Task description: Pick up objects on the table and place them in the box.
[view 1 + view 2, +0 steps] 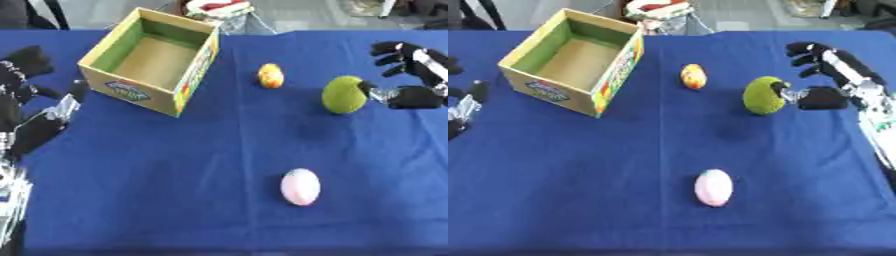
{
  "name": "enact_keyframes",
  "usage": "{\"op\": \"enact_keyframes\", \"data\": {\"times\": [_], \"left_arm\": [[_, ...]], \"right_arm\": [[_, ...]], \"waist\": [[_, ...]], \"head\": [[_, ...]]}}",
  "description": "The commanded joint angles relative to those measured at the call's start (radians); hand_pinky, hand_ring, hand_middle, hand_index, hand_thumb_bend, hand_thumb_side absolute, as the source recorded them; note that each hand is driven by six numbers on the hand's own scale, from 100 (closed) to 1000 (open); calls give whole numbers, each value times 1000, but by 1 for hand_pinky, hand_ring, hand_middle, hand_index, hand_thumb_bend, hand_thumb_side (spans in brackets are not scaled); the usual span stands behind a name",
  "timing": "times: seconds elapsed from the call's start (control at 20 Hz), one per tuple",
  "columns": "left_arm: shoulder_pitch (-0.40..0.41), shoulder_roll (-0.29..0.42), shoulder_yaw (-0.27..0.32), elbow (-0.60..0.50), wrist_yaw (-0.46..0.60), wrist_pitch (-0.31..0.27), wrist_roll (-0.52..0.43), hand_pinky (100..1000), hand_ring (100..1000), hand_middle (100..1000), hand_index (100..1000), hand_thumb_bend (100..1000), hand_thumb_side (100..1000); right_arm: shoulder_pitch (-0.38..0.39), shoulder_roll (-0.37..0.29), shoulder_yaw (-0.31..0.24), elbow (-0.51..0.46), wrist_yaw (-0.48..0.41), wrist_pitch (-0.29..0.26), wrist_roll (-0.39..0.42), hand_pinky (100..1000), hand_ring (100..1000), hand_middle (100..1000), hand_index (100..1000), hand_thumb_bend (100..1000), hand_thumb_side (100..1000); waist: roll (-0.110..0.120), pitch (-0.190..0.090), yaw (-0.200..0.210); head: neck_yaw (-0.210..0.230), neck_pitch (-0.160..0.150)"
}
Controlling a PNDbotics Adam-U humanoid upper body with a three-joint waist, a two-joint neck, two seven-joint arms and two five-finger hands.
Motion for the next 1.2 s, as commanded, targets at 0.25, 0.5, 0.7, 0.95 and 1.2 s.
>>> {"op": "enact_keyframes", "data": {"times": [0.25, 0.5, 0.7, 0.95, 1.2], "left_arm": [[-11, 19, -1, -13, 6, -1, -6, 502, 740, 690, 824, 540, 267], [-11, 18, -1, -13, 7, -2, -7, 502, 740, 690, 824, 539, 267], [-10, 17, -2, -12, 8, -1, -8, 502, 740, 689, 824, 540, 267], [-11, 16, -4, -12, 9, -2, -10, 502, 740, 690, 824, 538, 268], [-11, 14, -4, -13, 10, -2, -10, 502, 740, 690, 824, 537, 268]], "right_arm": [[-50, -1, 13, 102, 132, -28, 24, 767, 839, 831, 919, 420, 261], [-74, 23, 17, 160, 196, -39, 22, 767, 836, 828, 918, 424, 269], [-97, 44, 18, 202, 216, -45, 16, 763, 830, 820, 915, 420, 271], [-131, 72, 19, 268, 253, -47, 6, 762, 824, 813, 909, 406, 276], [-165, 100, 15, 346, 311, -49, -16, 756, 809, 791, 891, 356, 237]], "waist": [[3, -12, 0], [5, -13, 0], [5, -15, -1], [8, -17, 1], [11, -16, 5]], "head": [[-2, 0], [-4, 1], [-6, 1], [-8, 1], [-10, 1]]}}
